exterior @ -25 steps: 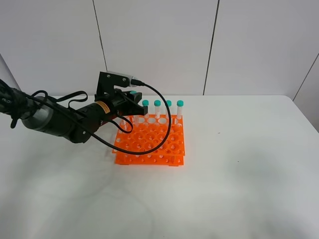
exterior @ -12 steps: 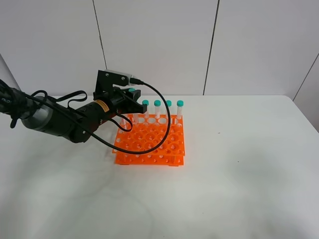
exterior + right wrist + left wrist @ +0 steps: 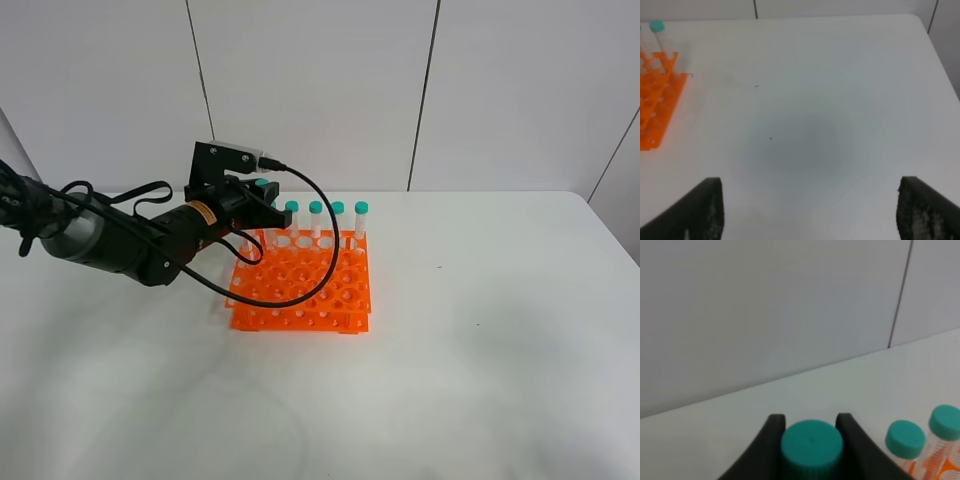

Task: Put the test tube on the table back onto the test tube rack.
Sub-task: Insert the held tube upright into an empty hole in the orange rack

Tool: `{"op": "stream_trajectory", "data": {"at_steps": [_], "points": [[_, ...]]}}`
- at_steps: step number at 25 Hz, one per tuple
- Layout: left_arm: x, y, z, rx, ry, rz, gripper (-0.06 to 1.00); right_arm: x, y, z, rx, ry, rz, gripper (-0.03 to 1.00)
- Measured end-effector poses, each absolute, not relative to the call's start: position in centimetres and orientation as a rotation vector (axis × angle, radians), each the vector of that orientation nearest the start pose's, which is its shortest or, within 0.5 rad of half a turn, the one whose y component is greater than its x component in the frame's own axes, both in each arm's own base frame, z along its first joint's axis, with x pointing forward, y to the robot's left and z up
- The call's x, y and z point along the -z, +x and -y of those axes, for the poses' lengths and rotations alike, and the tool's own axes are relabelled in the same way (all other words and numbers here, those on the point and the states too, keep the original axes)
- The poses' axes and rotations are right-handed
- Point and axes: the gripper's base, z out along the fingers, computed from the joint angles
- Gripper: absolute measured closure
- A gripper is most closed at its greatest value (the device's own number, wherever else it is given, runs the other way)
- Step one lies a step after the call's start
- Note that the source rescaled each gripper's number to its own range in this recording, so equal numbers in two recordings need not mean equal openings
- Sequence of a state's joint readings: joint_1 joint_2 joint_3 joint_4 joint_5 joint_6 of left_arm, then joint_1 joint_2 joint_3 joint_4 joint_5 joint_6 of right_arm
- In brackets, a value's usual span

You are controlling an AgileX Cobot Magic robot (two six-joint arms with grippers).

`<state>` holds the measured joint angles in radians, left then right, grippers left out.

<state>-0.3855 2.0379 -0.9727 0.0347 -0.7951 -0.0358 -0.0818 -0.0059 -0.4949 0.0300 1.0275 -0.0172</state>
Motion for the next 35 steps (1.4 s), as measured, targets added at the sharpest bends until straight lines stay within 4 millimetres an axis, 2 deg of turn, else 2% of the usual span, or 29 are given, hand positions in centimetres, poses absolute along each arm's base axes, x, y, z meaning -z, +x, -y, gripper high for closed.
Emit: {"op": "stream_trajectory", "data": {"at_steps": [16,23,35], "points": [[-14.5,37.9,15.5,0.313,0.336,-1.739,0.94,-27.9,-0.4,-0.3,0.028,0.064,-2.009,0.12],[-12.5,38.0,15.5,0.311,0.34,-1.766,0.94,-27.9,-0.4,-0.3,0.028,0.064,-2.009,0.12],[-12.3,38.0,15.5,0.314,0.337,-1.753,0.94,-27.9,-0.4,-0.3,0.028,0.064,-2.009,0.12]]}}
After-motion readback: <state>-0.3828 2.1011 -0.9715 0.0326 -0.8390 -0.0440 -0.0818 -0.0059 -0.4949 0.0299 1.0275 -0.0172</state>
